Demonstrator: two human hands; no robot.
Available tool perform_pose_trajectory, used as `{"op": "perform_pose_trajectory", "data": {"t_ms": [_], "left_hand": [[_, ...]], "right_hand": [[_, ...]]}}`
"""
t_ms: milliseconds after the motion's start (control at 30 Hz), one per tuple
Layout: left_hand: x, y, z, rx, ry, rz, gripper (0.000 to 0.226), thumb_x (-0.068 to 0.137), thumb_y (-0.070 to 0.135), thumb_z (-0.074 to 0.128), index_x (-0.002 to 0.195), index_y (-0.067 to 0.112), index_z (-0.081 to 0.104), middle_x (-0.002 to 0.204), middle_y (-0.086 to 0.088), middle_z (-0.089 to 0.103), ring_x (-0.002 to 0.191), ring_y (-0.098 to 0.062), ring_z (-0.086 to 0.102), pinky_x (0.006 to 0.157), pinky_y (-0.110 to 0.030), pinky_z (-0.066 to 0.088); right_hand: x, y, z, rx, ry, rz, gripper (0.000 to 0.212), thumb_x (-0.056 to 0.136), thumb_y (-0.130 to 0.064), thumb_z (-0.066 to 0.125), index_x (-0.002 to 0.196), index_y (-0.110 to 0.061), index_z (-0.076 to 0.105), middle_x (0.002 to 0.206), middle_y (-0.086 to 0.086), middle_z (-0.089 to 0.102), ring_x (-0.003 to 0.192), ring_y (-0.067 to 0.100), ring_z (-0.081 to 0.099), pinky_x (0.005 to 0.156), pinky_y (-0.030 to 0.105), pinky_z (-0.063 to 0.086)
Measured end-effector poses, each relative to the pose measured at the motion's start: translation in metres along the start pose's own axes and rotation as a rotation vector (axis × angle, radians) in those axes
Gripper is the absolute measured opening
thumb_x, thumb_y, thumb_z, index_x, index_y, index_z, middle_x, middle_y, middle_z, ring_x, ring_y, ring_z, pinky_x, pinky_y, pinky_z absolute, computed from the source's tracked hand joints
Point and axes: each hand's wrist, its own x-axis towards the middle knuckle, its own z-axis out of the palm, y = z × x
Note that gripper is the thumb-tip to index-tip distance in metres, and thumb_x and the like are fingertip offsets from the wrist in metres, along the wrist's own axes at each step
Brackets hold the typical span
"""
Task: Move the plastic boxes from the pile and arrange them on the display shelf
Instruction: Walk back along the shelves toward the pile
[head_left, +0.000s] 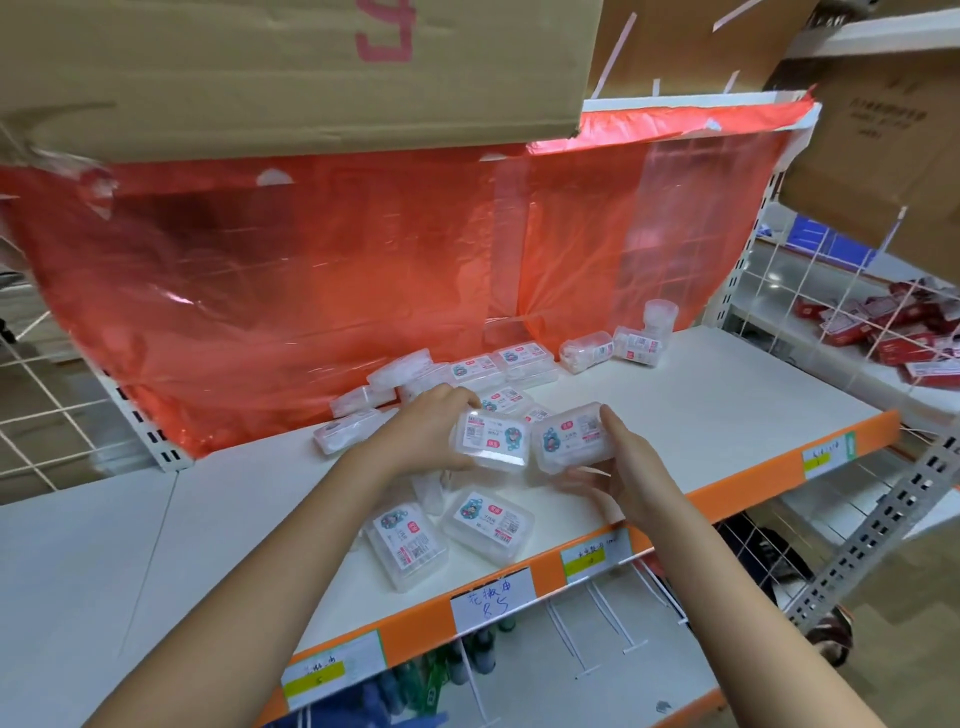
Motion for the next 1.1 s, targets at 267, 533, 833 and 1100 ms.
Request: {"op": "perform_pose_trajectory", "data": {"t_ms": [267, 533, 833, 1100], "left_hand": [[-0.038, 0.011, 0.014, -0.632, 0.206, -0.098, 0.06, 0.075, 0.018, 0.079, 0.113, 0.045, 0.041, 0.129, 0.006, 0.034, 0.112, -0.014, 0.052, 0.096, -0.032, 0.048], [-0.056, 0.038, 0.032, -1.291, 0.477, -0.234, 0.048, 0.086, -0.003, 0.062, 0.121, 0.021, 0.04, 0.095, 0.003, 0.071, 0.092, -0.016, 0.066, 0.084, -0.036, 0.054], [-0.063, 0.049, 0.032, -1.81, 0.422, -0.27, 0.044, 0.088, 0.03, 0.052, 0.131, 0.022, 0.054, 0.119, -0.004, 0.067, 0.109, -0.02, 0.063, 0.081, -0.04, 0.053], [-0.062, 0.063, 0.033, -1.658, 0.251, -0.389, 0.04, 0.096, 0.035, 0.048, 0.134, 0.023, 0.042, 0.116, -0.006, 0.065, 0.102, -0.022, 0.065, 0.076, -0.042, 0.056]], "right_hand": [[-0.016, 0.0, 0.01, 0.1, -0.201, -0.026, 0.033, 0.085, -0.029, 0.06, 0.108, -0.006, 0.064, 0.106, 0.012, 0.071, 0.097, 0.022, 0.069, 0.077, 0.031, 0.059], [-0.03, 0.0, 0.009, 0.079, -0.327, -0.106, 0.044, 0.082, 0.017, 0.053, 0.119, -0.007, 0.055, 0.107, 0.012, 0.071, 0.097, 0.024, 0.068, 0.078, 0.028, 0.057], [-0.04, -0.005, 0.001, 0.163, -0.273, -0.181, 0.068, 0.078, 0.021, 0.053, 0.128, -0.024, 0.044, 0.105, 0.009, 0.068, 0.091, 0.022, 0.07, 0.074, 0.028, 0.057], [-0.051, 0.002, 0.004, 0.133, -0.29, -0.165, 0.071, 0.077, 0.018, 0.057, 0.133, -0.021, 0.038, 0.104, 0.009, 0.071, 0.097, 0.024, 0.068, 0.081, 0.033, 0.057]]}}
